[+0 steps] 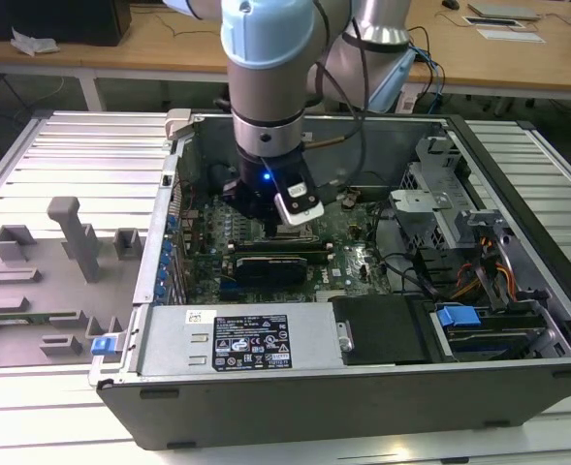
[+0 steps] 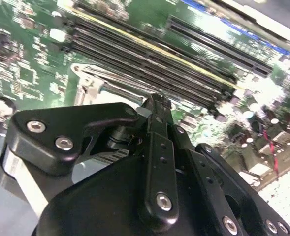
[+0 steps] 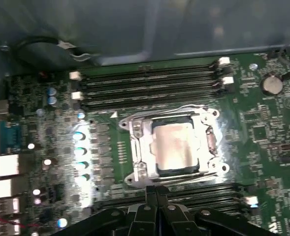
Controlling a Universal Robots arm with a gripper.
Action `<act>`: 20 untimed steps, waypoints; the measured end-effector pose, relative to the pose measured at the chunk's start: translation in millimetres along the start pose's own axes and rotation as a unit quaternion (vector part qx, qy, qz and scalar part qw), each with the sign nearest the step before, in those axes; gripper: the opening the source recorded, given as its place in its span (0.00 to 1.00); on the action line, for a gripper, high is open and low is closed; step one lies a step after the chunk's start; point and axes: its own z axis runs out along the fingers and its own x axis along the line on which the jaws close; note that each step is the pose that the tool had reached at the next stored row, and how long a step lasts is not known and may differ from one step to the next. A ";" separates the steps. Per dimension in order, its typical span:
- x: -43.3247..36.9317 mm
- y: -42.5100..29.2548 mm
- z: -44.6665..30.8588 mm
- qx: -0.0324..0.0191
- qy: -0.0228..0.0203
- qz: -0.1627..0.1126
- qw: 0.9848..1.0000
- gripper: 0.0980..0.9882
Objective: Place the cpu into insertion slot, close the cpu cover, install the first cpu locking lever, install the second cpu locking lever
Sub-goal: 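Install the second cpu locking lever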
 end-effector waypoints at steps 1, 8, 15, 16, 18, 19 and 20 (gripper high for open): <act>-4.4 0.5 0.3 0.001 0.002 0.000 1.000 0.01; -19.0 15.6 3.0 0.002 0.006 0.001 1.000 0.01; -18.6 36.4 5.5 0.004 0.006 0.000 1.000 0.01; -18.8 37.4 2.5 0.008 0.005 -0.001 1.000 0.01; -18.9 37.6 1.7 0.010 0.005 -0.001 1.000 0.01; -18.9 37.6 1.7 0.011 0.005 -0.001 1.000 0.01; -18.8 37.6 1.6 0.011 0.005 -0.001 1.000 0.01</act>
